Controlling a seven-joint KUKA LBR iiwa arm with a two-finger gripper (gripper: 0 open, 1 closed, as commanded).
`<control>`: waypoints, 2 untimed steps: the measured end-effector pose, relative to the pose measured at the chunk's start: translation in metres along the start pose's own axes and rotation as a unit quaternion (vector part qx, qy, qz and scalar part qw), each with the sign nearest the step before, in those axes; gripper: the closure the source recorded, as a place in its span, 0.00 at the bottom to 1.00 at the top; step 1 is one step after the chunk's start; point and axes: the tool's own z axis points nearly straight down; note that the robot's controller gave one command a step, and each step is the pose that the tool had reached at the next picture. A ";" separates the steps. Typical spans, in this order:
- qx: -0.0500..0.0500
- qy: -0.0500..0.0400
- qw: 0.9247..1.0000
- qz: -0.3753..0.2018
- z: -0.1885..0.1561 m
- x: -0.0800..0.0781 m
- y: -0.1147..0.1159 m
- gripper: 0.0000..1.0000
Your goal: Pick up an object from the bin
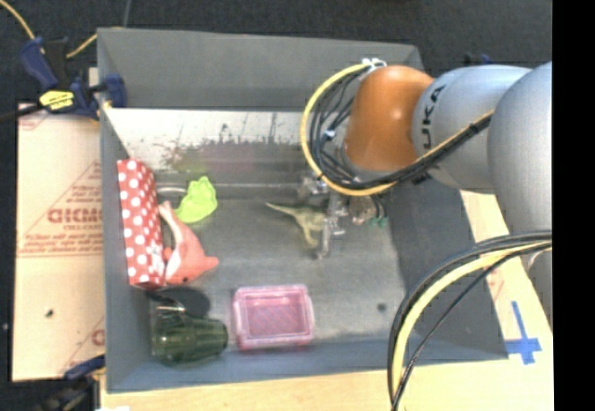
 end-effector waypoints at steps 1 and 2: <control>0.000 -0.002 0.996 -0.084 -0.001 -0.009 -0.009 1.00; 0.000 -0.002 0.996 -0.084 -0.001 -0.009 -0.009 1.00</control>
Offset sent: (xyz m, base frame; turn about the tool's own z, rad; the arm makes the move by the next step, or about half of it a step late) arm 0.0000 0.0000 0.0000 0.0000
